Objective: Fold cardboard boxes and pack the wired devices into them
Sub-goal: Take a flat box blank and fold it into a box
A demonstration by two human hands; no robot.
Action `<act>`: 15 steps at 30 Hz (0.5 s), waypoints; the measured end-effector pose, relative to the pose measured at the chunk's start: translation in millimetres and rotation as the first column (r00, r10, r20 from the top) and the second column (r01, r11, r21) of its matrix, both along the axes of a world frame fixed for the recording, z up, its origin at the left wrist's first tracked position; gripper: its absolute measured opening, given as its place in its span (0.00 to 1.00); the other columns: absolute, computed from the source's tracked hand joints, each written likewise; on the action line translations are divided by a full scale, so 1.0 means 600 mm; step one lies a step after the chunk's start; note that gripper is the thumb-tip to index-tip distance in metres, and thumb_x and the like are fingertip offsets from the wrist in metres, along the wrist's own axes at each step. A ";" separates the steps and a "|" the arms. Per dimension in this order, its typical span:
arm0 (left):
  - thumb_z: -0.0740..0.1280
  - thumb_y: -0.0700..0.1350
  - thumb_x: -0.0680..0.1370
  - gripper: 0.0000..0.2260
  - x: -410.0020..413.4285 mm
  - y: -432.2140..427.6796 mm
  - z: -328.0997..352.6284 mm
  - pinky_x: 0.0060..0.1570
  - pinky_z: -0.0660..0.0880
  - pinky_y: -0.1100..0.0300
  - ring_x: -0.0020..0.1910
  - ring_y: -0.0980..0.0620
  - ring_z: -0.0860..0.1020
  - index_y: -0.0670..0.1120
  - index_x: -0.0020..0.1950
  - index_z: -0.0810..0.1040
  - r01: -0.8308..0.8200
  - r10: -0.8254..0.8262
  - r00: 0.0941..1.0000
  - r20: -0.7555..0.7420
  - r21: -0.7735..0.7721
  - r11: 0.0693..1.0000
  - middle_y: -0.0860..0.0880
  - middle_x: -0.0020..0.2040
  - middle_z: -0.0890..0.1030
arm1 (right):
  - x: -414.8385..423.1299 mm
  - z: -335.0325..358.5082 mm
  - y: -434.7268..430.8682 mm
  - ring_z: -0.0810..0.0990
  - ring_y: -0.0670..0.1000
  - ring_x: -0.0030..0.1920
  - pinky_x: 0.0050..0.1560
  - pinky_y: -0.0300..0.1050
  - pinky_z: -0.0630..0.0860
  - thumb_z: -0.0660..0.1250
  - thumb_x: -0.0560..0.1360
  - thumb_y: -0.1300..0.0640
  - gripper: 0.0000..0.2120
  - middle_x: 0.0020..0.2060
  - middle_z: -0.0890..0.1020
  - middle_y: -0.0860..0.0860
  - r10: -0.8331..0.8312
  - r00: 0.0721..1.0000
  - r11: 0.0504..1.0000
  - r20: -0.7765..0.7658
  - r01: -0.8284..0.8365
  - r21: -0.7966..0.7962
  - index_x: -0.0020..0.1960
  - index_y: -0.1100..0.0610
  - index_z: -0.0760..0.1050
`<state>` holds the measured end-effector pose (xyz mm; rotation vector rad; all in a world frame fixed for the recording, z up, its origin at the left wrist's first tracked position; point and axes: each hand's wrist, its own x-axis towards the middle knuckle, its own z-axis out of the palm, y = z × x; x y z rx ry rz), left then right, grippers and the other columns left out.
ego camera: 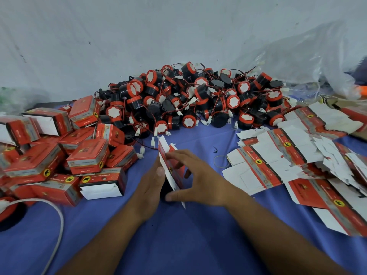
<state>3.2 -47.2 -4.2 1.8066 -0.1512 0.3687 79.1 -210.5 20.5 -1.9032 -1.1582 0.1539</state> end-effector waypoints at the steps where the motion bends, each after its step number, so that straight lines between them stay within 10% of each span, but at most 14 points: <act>1: 0.54 0.77 0.72 0.34 -0.002 0.001 0.001 0.59 0.71 0.68 0.60 0.63 0.77 0.53 0.64 0.73 0.009 -0.009 1.000 -0.011 0.006 1.000 0.59 0.58 0.82 | 0.000 0.000 0.001 0.70 0.42 0.67 0.63 0.34 0.68 0.82 0.66 0.47 0.44 0.67 0.70 0.42 -0.006 1.000 1.000 0.005 0.006 0.012 0.76 0.51 0.65; 11: 0.61 0.61 0.76 0.16 -0.008 0.001 0.015 0.49 0.71 0.75 0.53 0.69 0.77 0.54 0.58 0.75 -0.180 0.180 0.984 0.007 0.012 0.984 0.67 0.52 0.81 | 0.003 0.013 -0.012 0.75 0.47 0.65 0.63 0.48 0.75 0.70 0.76 0.54 0.25 0.66 0.72 0.46 -0.059 0.980 0.984 -0.189 0.089 0.155 0.72 0.53 0.72; 15: 0.62 0.56 0.72 0.24 -0.003 0.005 0.010 0.51 0.71 0.73 0.55 0.64 0.77 0.50 0.66 0.71 -0.156 0.157 0.987 0.041 -0.026 0.987 0.65 0.56 0.79 | -0.006 0.013 -0.004 0.77 0.48 0.62 0.63 0.48 0.75 0.66 0.73 0.60 0.22 0.64 0.77 0.51 -0.135 0.989 0.974 0.052 0.123 0.191 0.67 0.61 0.76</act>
